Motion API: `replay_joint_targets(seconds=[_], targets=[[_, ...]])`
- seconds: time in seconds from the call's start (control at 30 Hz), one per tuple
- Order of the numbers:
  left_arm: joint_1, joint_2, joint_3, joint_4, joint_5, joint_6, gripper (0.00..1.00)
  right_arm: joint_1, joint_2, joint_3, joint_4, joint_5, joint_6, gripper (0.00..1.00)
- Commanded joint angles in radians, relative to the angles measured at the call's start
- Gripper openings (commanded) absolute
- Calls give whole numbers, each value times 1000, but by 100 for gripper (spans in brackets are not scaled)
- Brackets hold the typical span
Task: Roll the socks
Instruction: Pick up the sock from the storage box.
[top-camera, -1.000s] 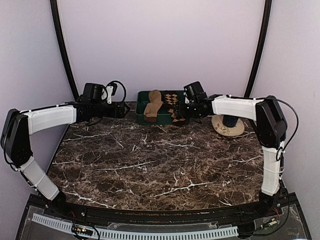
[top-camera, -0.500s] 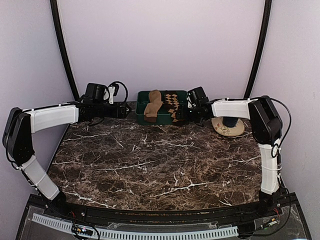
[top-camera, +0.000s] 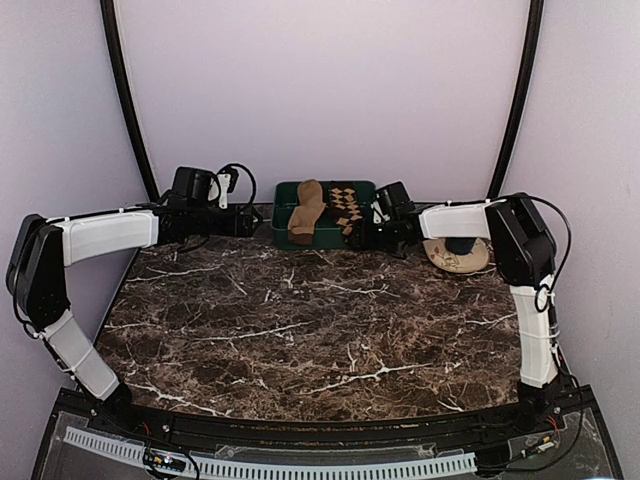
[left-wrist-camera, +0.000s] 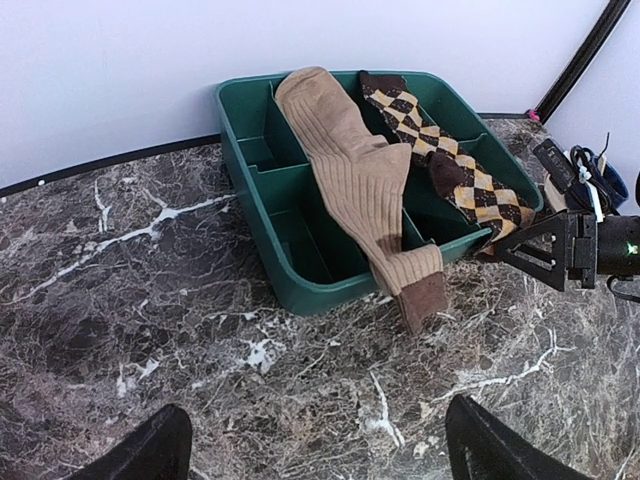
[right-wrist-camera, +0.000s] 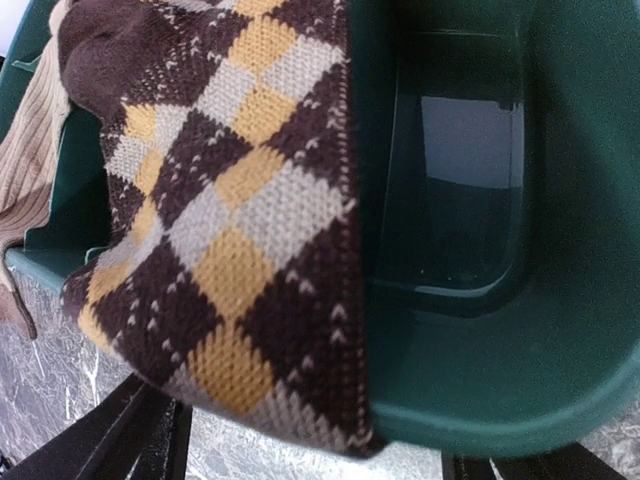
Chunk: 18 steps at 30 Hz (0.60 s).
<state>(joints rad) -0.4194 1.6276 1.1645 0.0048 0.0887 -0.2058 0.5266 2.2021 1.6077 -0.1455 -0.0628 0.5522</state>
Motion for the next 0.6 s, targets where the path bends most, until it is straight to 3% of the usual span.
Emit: replay_joint_targets(seconds=[0.0, 0.57], targets=[[-5, -2, 29, 12, -13, 7, 90, -10, 23, 31, 61, -47, 3, 76], [-7, -15, 2, 17, -19, -2, 89, -1, -66, -86, 133, -119, -2, 28]])
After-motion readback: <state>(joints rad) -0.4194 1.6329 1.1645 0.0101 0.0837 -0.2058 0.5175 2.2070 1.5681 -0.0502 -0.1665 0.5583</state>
